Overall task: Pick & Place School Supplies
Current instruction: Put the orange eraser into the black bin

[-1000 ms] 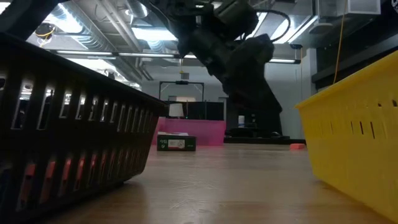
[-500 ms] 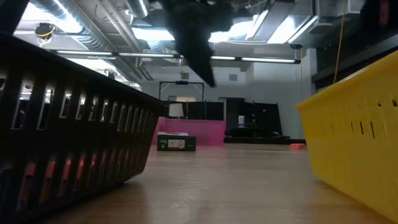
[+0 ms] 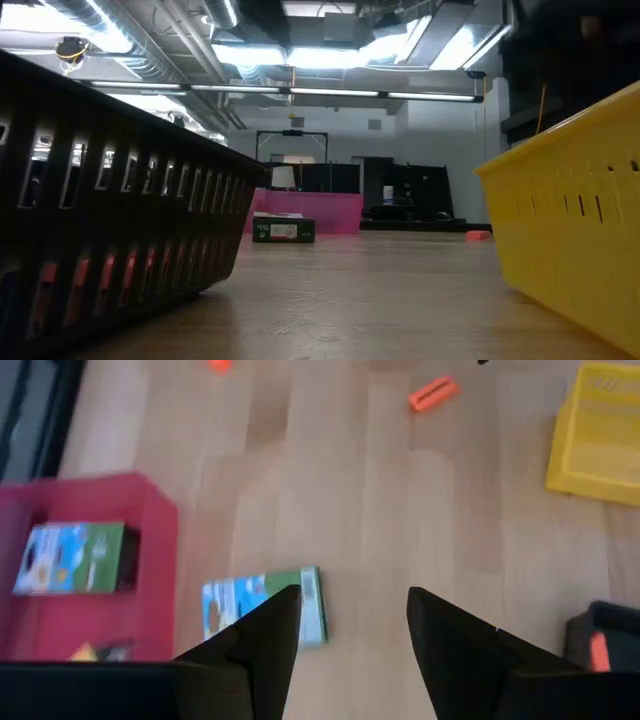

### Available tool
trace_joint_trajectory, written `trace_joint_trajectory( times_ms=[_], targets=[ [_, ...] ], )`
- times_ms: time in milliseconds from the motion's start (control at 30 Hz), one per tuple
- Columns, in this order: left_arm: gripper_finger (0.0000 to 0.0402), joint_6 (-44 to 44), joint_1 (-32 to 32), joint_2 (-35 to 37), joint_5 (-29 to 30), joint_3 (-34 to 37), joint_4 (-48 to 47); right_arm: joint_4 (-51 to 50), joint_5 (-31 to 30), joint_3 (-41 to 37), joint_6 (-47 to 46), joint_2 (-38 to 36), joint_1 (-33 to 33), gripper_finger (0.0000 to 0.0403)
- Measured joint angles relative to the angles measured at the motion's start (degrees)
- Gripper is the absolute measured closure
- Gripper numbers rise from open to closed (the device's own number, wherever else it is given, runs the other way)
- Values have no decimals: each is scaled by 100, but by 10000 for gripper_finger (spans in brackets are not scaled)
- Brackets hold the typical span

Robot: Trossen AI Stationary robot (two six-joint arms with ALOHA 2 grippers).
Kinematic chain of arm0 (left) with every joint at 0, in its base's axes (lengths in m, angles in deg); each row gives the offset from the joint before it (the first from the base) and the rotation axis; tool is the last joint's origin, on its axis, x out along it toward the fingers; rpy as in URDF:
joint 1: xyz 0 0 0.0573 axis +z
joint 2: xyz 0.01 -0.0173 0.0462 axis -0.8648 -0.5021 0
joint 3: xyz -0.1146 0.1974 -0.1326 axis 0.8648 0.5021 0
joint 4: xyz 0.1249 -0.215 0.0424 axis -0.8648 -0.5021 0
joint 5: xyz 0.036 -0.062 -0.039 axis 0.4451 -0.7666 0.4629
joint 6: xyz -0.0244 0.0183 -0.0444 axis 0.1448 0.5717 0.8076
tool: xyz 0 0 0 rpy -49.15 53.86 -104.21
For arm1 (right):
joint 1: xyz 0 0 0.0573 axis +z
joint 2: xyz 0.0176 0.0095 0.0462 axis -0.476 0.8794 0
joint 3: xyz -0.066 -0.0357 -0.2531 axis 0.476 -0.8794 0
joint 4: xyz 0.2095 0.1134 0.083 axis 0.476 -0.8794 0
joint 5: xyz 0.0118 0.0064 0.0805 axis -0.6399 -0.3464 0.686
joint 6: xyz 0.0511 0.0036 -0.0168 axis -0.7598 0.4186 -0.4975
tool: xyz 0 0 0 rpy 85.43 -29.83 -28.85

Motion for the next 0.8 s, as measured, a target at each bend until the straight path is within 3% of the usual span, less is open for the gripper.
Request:
trace_joint_trajectory(
  times_ms=[167, 500, 800],
  targets=[
    [219, 557, -393, 322, 410, 2, -118, 43, 69, 0, 117, 565, -146, 294],
    [219, 1105, -935, 443, 819, 2, -99, 97, 142, -2, 321, 961, -563, 217],
    [219, 1190, -1150, 443, 916, 2, -104, 212, 365, 22, 148, 1420, -594, 226]
  ],
)
